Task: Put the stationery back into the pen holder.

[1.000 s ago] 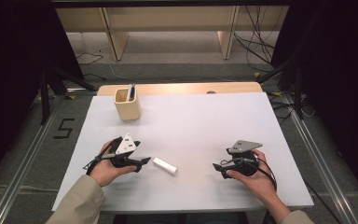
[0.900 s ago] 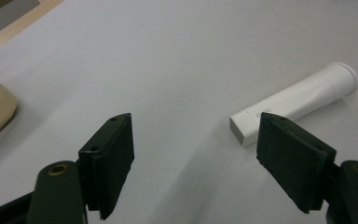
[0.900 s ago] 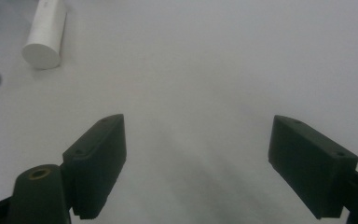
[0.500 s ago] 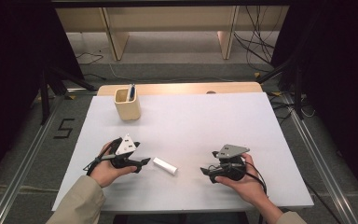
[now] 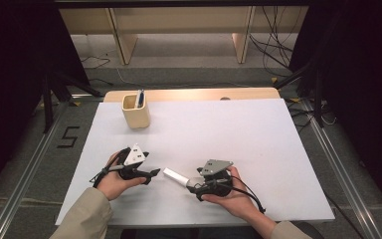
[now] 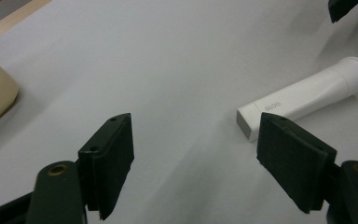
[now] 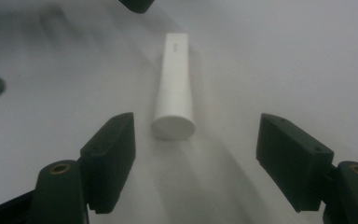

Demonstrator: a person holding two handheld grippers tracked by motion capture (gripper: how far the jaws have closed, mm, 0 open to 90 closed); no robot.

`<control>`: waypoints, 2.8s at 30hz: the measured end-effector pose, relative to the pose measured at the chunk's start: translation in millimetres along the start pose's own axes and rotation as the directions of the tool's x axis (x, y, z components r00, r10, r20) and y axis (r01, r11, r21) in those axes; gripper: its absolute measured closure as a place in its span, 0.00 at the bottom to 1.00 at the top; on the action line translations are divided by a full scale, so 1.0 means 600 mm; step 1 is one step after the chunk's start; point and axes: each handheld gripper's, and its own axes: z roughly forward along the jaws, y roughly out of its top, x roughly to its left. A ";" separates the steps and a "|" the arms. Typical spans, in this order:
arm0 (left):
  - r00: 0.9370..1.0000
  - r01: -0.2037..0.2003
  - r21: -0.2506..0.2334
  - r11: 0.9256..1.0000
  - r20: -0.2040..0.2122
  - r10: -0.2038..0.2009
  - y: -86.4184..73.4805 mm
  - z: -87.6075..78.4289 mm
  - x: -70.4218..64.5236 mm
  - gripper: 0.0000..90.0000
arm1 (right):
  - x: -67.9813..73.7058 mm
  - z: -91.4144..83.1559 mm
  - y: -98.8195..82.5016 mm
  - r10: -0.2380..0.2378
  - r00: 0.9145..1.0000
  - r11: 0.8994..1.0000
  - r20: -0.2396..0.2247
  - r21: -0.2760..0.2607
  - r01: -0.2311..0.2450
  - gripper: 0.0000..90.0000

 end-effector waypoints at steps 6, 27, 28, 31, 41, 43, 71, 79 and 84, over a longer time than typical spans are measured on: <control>1.000 0.008 0.000 1.000 -0.008 -0.008 -0.001 0.000 0.001 0.30 | 0.006 0.020 0.016 -0.003 1.000 1.000 -0.010 -0.005 0.003 0.34; 1.000 0.020 0.010 1.000 -0.016 -0.020 -0.004 0.000 0.003 0.30 | 0.012 0.050 0.035 0.003 1.000 1.000 -0.017 0.021 -0.003 0.36; 1.000 0.020 0.010 1.000 -0.016 -0.020 -0.004 0.000 0.003 0.30 | 0.013 0.051 0.036 0.004 1.000 1.000 -0.016 0.022 -0.003 0.36; 1.000 0.022 0.011 1.000 -0.017 -0.022 -0.004 0.001 0.003 0.30 | 0.015 0.055 0.039 0.001 1.000 1.000 -0.019 0.024 0.000 0.37; 1.000 0.026 0.012 1.000 -0.014 -0.025 -0.006 0.001 0.003 0.30 | 0.026 0.072 0.046 -0.018 1.000 0.999 -0.022 0.045 0.019 0.44; 1.000 0.026 0.011 1.000 -0.015 -0.026 -0.006 0.002 0.003 0.30 | 0.027 0.074 0.047 -0.017 1.000 0.999 -0.019 0.047 0.018 0.46; 1.000 0.024 0.012 1.000 -0.013 -0.024 -0.006 0.001 0.004 0.30 | 0.025 0.098 0.055 -0.029 1.000 0.997 -0.005 0.074 0.029 0.64; 1.000 0.025 0.012 1.000 -0.012 -0.025 -0.006 0.002 0.003 0.30 | 0.021 0.097 0.054 -0.024 0.999 0.997 -0.022 0.073 0.025 0.65; 1.000 0.024 0.011 1.000 -0.013 -0.024 -0.006 0.001 0.004 0.30 | 0.020 0.097 0.053 -0.021 0.999 0.997 -0.024 0.069 0.023 0.68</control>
